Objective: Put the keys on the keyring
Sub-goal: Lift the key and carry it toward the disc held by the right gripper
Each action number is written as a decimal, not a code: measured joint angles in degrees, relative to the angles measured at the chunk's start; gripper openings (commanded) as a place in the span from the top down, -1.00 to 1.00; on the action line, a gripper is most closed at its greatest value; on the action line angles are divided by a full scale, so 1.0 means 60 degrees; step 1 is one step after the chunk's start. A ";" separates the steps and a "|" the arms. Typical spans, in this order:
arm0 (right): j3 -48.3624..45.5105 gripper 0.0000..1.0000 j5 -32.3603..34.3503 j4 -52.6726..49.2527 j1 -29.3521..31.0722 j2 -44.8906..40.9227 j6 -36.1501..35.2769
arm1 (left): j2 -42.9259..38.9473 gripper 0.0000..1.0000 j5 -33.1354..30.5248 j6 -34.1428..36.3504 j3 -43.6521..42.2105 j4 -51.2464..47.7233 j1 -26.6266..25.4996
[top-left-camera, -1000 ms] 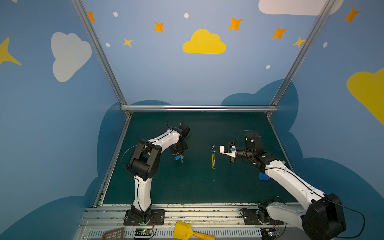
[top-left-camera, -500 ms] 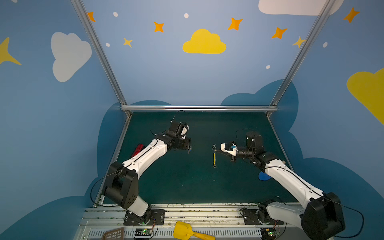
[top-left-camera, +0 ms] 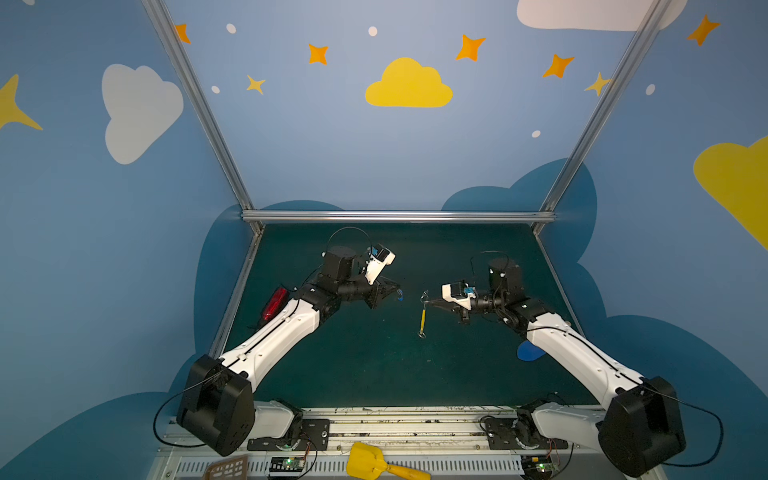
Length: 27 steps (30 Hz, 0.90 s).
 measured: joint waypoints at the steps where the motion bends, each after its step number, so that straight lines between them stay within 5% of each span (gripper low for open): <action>1: 0.0022 1.00 -0.0084 -0.0007 0.0007 0.0004 0.0007 | -0.0015 0.93 0.0240 0.0157 -0.0004 0.0084 0.0000; 11: 0.0215 1.00 -0.0339 0.0080 0.0117 0.0004 -0.0193 | 0.0033 0.93 0.1821 0.1191 0.0426 -0.0007 -0.0055; 27: -0.1191 1.00 0.2029 0.2098 0.0484 -0.1257 -0.1865 | 0.0889 0.93 0.3020 0.1133 0.2561 -0.2269 -0.0419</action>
